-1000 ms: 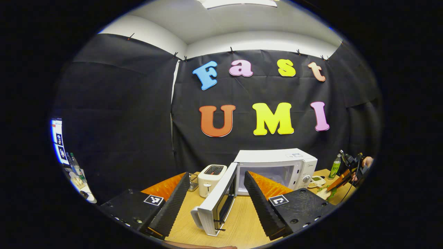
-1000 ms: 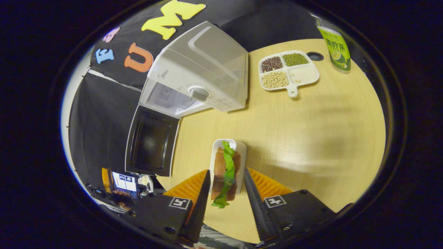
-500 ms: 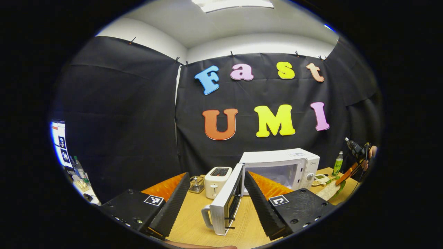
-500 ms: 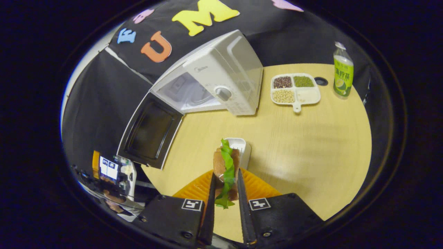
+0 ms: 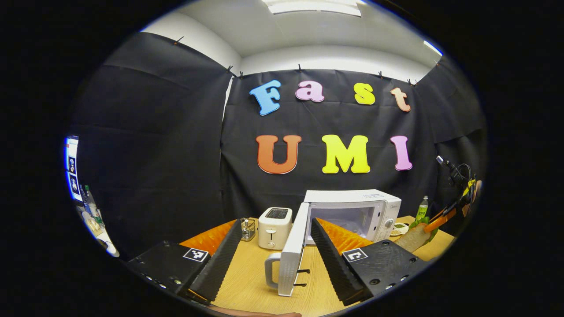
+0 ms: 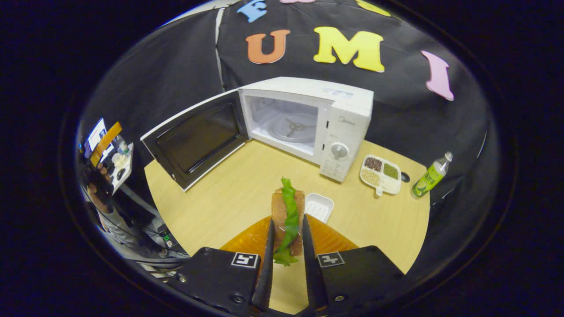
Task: Open the microwave oven with the left hand, put the food in, and close the microwave oven.
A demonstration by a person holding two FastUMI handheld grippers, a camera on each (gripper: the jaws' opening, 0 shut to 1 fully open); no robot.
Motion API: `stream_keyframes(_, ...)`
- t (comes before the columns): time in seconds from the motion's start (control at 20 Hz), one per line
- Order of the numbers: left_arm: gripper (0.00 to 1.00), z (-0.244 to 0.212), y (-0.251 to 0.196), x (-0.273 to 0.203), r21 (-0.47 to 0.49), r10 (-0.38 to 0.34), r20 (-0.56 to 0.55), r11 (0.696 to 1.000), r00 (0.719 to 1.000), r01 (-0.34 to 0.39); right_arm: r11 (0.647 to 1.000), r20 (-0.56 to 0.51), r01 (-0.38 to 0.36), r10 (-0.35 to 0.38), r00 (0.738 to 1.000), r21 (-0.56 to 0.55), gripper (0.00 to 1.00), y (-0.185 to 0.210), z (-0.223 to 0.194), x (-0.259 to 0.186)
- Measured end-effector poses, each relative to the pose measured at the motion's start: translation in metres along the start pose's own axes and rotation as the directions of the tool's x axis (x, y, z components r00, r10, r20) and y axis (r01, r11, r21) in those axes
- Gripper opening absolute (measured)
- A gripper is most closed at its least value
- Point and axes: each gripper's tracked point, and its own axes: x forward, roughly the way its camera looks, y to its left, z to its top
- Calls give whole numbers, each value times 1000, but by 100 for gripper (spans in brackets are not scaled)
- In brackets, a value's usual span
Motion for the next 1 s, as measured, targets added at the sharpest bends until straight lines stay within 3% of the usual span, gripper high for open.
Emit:
stream_keyframes(0.2,94,-13,11,4,-8,-12,-6,1000,1000,12,991,68,-3,12,998,-135,36,57,22,23)
stream_keyframes(0.4,95,-13,15,15,-24,-30,24,999,999,31,989,131,-25,44,990,-147,35,94,50,61)
stream_keyframes(0.65,95,-18,11,29,-22,-64,32,998,997,65,998,277,40,-28,961,-39,35,97,102,114)
stream_keyframes(1.0,94,-34,11,37,-3,-66,18,998,998,66,977,425,121,-187,886,177,35,78,171,203)
